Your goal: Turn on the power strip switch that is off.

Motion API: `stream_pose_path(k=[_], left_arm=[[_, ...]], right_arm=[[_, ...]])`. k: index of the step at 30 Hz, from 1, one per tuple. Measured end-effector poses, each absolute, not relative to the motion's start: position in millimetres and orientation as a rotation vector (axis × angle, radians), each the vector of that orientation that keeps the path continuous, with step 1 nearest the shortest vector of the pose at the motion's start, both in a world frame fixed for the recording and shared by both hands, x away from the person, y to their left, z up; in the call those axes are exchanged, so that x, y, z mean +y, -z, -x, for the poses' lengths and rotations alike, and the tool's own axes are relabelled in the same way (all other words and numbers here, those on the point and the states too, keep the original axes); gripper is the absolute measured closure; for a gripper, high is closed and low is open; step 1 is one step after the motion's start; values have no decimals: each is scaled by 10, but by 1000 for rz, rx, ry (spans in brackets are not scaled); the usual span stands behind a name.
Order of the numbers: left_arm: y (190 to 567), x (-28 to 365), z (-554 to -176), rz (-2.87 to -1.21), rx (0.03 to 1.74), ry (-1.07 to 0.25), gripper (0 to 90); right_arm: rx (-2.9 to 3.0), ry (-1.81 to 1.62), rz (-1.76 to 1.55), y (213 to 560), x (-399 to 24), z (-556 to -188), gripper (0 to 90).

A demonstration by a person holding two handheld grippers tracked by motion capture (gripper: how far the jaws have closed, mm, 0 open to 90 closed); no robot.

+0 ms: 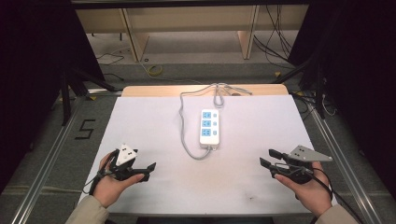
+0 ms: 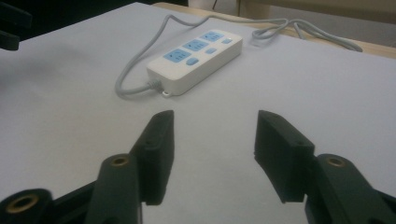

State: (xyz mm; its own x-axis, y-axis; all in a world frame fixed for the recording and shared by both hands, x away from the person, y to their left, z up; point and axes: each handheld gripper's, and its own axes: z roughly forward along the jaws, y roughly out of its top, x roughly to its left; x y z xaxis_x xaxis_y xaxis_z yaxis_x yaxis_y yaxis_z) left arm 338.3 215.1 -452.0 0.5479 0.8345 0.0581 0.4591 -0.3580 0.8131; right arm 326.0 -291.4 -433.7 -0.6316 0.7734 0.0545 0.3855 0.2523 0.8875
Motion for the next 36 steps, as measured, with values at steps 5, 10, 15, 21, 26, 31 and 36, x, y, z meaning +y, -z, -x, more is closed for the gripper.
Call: stream_pose_path(k=[5, 10, 15, 21, 26, 31, 36], left_arm=[[4526, 2138, -3385, -2013, 1033, -613, 156], [4518, 2132, -3384, -2010, 1032, -621, 158], [4520, 2139, -3388, -2000, 1039, -623, 159], [4523, 2142, -3387, -2004, 1040, -626, 161], [4521, 2139, -3389, -2010, 1038, -627, 161], [4523, 2137, -3393, -2013, 1038, -623, 161], [4524, 2135, -3395, -2018, 1034, -626, 161]], right_arm=[[2142, -1302, -1043, 4322, -2900, -3255, 671], [2129, -1249, -1030, 4286, -2895, -3250, 872], [2148, -1227, -1017, 4264, -2859, -3301, 900], [2150, -1219, -1031, 4230, -2812, -3385, 900], [2158, -1211, -1031, 4206, -2763, -3446, 900], [2165, -1201, -1038, 4190, -2719, -3501, 900], [2169, -1198, -1035, 4169, -2663, -3570, 900]])
